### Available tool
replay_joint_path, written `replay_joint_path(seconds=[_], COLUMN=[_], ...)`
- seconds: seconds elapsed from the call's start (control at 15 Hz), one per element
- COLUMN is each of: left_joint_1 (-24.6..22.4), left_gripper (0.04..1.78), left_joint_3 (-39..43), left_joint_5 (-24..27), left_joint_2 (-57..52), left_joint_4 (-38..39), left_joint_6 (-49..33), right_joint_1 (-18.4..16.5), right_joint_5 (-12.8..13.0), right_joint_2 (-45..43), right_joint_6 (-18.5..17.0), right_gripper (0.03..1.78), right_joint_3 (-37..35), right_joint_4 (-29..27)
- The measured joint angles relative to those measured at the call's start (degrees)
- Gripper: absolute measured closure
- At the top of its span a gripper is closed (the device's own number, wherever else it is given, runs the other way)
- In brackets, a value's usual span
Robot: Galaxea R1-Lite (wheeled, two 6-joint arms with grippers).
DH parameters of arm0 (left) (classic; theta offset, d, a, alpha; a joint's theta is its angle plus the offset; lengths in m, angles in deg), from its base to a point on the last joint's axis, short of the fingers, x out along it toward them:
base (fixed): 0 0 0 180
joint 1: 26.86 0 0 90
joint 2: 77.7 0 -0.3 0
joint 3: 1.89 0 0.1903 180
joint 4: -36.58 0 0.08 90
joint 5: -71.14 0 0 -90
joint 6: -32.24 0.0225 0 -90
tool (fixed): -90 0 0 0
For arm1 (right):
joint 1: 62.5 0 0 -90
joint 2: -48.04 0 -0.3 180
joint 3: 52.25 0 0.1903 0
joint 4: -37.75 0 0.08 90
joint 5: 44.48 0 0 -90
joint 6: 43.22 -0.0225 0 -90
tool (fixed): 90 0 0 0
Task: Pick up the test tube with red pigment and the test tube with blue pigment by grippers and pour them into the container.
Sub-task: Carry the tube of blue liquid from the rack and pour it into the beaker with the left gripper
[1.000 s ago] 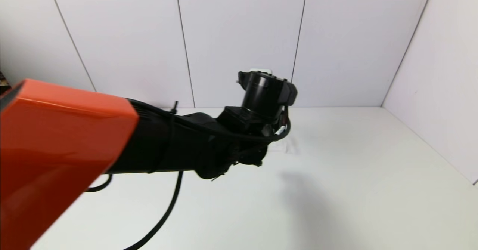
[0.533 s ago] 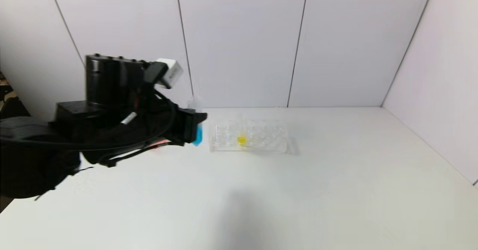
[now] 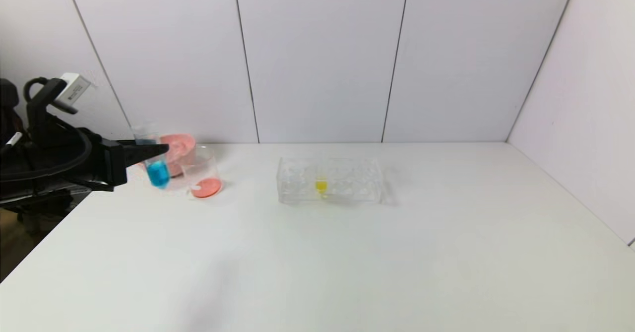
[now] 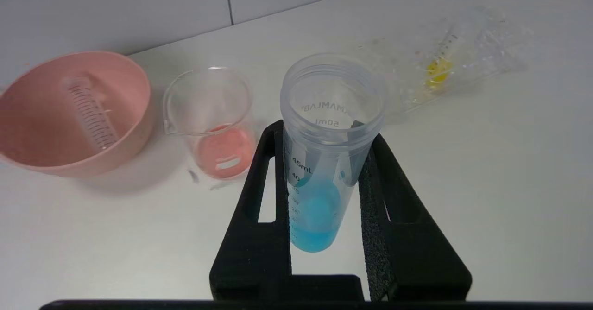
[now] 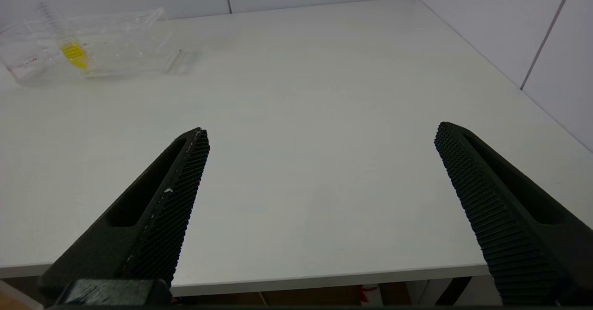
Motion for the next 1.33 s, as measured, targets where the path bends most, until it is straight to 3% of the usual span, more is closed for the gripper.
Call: replay_joint_path(seconds=[0.2, 0.53, 0.87, 1.33], left_joint_1=[-6.62, -8.18, -7.06, -4.83], left_gripper=[1.38, 1.38, 1.38, 1.38], left_joint_3=[-1.55, -11.91, -32.70, -61.99], left_joint_5=[6.19, 6.45, 5.10, -2.43], left_joint_2=[4.77, 14.10, 22.16, 32.61], left_joint_4=[-0.12, -3.54, -24.59, -61.84], left_joint_6=[5.49, 7.09, 15.09, 32.67], right_joint_1=[0.00, 0.00, 0.00, 0.00], right_joint_5=[0.00, 0.00, 0.00, 0.00], right_joint_2=[0.00, 0.00, 0.00, 0.00], right_joint_6=[0.00, 0.02, 0.02, 0.02], right_gripper=[0.04, 0.04, 0.04, 0.04], right_joint_3=[0.00, 0.00, 0.00, 0.00], right_joint_4=[0.00, 0.00, 0.00, 0.00])
